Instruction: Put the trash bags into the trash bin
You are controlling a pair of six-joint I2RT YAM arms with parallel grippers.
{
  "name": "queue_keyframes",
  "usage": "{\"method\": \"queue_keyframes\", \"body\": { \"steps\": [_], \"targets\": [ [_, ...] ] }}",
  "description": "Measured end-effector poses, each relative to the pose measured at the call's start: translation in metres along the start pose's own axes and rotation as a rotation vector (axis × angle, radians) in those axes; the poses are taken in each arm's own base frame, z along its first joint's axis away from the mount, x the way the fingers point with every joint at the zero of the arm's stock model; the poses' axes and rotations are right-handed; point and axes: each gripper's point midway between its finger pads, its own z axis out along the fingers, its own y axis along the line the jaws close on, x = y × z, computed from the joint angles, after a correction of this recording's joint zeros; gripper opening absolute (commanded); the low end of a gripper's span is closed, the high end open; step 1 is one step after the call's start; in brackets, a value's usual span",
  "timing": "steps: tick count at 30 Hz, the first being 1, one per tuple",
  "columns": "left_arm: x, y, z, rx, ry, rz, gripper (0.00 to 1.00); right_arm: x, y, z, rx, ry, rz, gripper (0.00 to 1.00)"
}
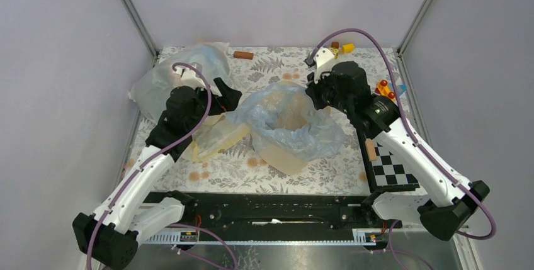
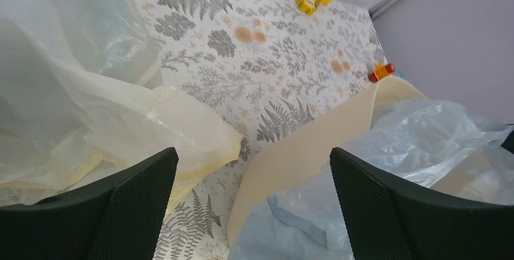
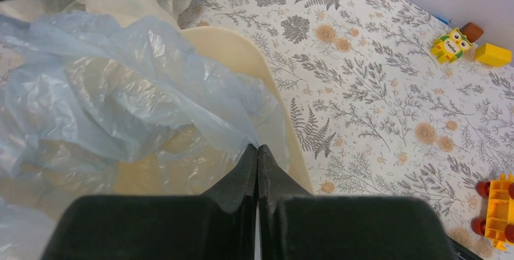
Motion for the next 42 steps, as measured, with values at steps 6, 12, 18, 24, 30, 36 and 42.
{"method": "queue_keyframes", "body": {
  "steps": [6, 12, 18, 24, 30, 36, 42],
  "targets": [
    [-0.033, 0.002, -0.026, -0.041, -0.148, -0.003, 0.99, -0.007, -0.010, 0.010, 0.019, 0.000, 0.019, 0.00],
    [-0.046, -0.024, -0.057, 0.102, -0.219, 0.052, 0.99, -0.008, -0.014, 0.013, 0.022, -0.001, 0.026, 0.00],
    [-0.022, -0.024, -0.054, 0.153, -0.138, 0.171, 0.99, -0.008, -0.012, 0.013, 0.008, 0.000, 0.028, 0.00],
    [0.015, -0.008, -0.031, 0.144, 0.030, 0.301, 0.91, -0.008, -0.009, 0.013, -0.010, -0.001, 0.032, 0.00],
    [0.025, -0.005, -0.022, 0.161, 0.082, 0.370, 0.51, -0.008, -0.008, 0.013, -0.016, -0.002, 0.033, 0.00],
    [0.022, -0.007, -0.014, 0.160, 0.090, 0.358, 0.00, -0.011, -0.012, 0.012, -0.006, -0.008, 0.037, 0.00],
    [0.011, -0.016, -0.002, 0.167, 0.071, 0.308, 0.00, -0.017, -0.021, 0.017, 0.015, -0.012, 0.048, 0.00]
  ]
}}
